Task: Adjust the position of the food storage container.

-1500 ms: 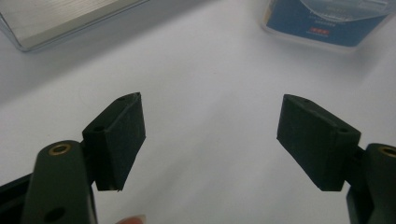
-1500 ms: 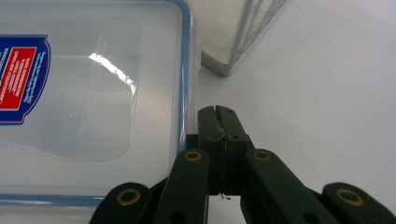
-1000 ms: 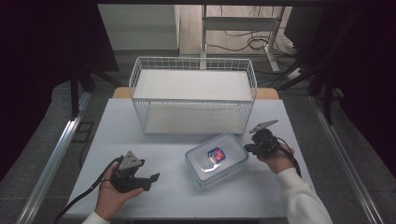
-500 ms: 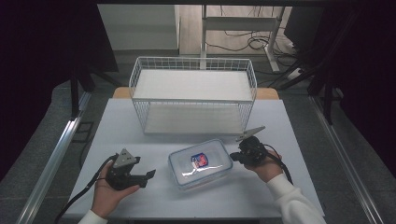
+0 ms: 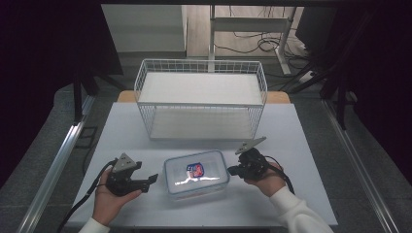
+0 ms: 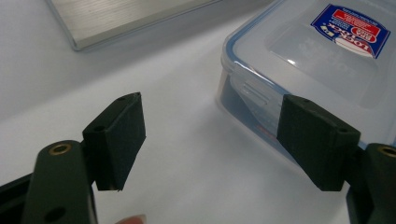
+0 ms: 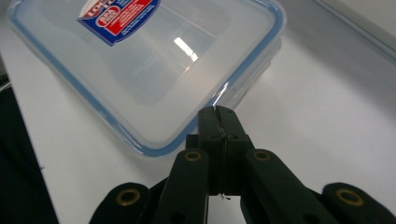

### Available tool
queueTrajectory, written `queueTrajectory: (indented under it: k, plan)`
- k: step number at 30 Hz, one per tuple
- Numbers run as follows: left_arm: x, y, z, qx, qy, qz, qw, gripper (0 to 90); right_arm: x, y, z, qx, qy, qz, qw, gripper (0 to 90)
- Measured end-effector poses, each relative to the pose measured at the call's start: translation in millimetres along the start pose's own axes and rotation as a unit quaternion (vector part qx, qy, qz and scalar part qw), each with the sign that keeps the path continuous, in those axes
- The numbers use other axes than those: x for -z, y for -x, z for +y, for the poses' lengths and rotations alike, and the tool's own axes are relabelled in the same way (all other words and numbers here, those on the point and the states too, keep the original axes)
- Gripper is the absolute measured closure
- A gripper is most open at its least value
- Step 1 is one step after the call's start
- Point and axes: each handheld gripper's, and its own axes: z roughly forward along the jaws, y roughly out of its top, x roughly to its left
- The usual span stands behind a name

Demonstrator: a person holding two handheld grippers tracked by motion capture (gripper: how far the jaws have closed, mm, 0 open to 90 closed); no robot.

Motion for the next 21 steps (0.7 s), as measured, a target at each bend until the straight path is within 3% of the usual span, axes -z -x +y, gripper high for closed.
queueTrajectory:
  k: [6, 14, 18, 21]
  plan:
    - [0.0, -0.3, 0.2, 0.002, 0.001, -0.003, 1.0000, 23.4, -1.3, -9.8, 1.7, 0.010, 0.004, 0.017, 0.9998, 89.1]
    - [0.5, -0.3, 0.6, 0.006, 0.000, -0.008, 1.0000, 23.2, -1.8, -10.1, 1.4, 0.012, 0.007, 0.022, 0.9996, 89.0]
    - [6.1, 3.1, 1.5, 0.010, 0.012, -0.031, 0.9994, 26.7, -1.7, -10.3, 1.0, 0.015, 0.009, 0.018, 0.9997, 89.0]
    - [14.6, 9.7, -0.6, -0.005, 0.022, -0.054, 0.9983, 32.5, 1.2, -8.5, -1.0, 0.008, 0.017, 0.015, 0.9997, 88.9]
